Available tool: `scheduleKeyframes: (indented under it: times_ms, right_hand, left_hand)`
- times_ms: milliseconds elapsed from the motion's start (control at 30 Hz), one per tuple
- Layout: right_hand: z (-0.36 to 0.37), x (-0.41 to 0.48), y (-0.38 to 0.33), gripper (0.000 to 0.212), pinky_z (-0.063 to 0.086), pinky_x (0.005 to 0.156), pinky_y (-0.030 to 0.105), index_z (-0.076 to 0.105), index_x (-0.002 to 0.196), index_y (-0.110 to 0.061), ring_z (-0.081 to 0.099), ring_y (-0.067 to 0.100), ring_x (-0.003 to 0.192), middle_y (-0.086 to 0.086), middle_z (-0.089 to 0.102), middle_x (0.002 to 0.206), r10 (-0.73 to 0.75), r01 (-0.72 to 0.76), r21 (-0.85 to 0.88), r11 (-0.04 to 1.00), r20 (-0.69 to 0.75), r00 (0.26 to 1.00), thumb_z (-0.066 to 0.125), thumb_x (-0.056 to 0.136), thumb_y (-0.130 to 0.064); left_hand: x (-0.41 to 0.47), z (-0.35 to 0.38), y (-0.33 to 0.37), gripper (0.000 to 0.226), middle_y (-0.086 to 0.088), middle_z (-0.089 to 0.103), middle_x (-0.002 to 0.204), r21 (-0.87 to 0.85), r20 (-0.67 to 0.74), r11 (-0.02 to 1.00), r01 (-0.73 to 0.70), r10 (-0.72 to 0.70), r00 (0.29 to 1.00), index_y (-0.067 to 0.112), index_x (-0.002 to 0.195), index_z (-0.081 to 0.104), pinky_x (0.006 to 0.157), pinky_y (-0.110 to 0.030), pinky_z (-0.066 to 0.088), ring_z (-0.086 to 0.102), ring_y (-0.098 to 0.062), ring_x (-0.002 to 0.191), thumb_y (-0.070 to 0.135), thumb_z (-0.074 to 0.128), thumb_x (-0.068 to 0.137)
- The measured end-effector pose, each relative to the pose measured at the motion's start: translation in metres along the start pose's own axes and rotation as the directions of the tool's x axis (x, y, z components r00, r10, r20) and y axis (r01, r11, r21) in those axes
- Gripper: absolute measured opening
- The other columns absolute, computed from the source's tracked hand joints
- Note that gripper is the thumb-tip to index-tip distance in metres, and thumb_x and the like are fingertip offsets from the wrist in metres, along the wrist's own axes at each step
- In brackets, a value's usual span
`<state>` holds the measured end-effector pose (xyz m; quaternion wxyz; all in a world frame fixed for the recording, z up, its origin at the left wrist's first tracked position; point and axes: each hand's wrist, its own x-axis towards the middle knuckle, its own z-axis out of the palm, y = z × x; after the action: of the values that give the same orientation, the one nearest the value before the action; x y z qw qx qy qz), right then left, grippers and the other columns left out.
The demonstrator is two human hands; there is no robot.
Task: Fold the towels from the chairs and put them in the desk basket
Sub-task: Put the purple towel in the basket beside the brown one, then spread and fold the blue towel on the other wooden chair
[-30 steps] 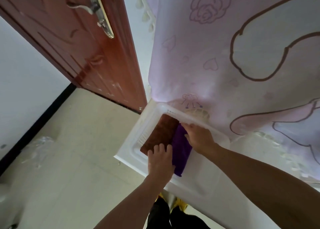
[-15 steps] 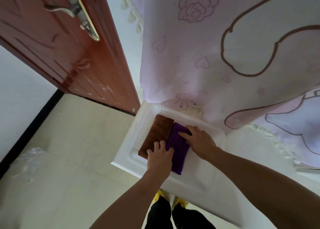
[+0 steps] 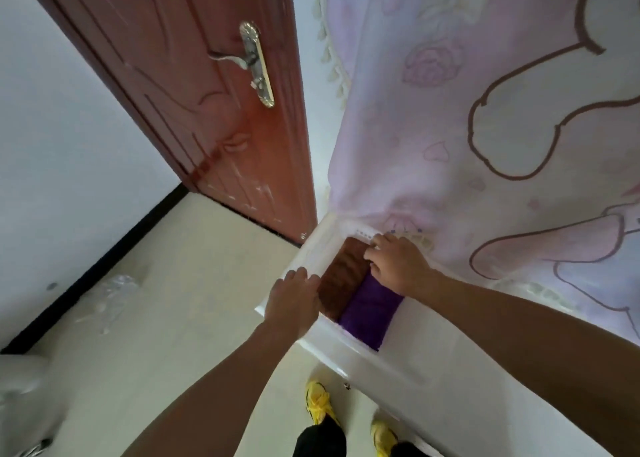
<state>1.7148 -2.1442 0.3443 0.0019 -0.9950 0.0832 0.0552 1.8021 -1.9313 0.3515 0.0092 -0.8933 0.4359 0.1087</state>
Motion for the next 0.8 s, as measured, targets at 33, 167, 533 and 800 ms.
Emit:
scheduleKeyframes:
  times_ms: [33,167,533,800]
  right_hand:
    - [-0.008,0.006,-0.009,0.007,0.047,0.054,0.033,0.072,0.072,-0.017,0.062,0.026,0.073,0.006,0.064,0.082,-0.042,0.042,-0.010,0.999,-0.034,0.999,0.074,0.066,-0.017]
    - [-0.037,0.017,-0.067,0.021,0.052,0.071,0.039,0.068,0.102,-0.014,0.057,0.024,0.100,0.005,0.059,0.106,-0.275,0.277,0.031,0.960,-0.061,0.959,0.056,0.087,-0.021]
    - [-0.086,-0.035,-0.347,0.035,0.043,0.084,0.035,0.059,0.123,-0.017,0.046,0.022,0.117,0.004,0.052,0.124,-0.829,0.834,0.062,0.549,-0.087,0.552,0.045,0.093,-0.028]
    - [-0.088,-0.135,-0.572,0.032,0.044,0.086,0.034,0.061,0.117,-0.018,0.049,0.023,0.114,0.004,0.054,0.118,-0.972,0.974,0.001,0.225,-0.072,0.225,0.046,0.091,-0.028]
  left_hand:
    - [-0.009,-0.004,-0.010,0.028,-0.001,0.053,0.117,0.014,-0.009,0.997,0.070,-0.070,0.997,0.020,0.121,0.054,0.086,-0.032,0.045,0.054,-0.020,0.106,0.027,0.044,0.096]
    - [-0.083,-0.019,-0.045,0.030,-0.003,0.054,0.119,-0.042,-0.015,0.915,0.401,-0.402,0.916,0.021,0.121,0.056,0.087,-0.035,0.045,0.055,-0.022,0.108,0.026,0.047,0.093]
    - [-0.384,-0.018,-0.082,0.031,-0.004,0.058,0.120,-0.147,0.047,0.413,0.899,-0.905,0.423,0.019,0.119,0.057,0.087,-0.034,0.044,0.057,-0.026,0.111,0.031,0.048,0.092]
    - [-0.612,0.014,-0.088,0.029,-0.004,0.060,0.119,-0.208,0.061,0.050,0.977,-0.996,0.064,0.017,0.117,0.059,0.087,-0.035,0.044,0.058,-0.027,0.108,0.025,0.048,0.091]
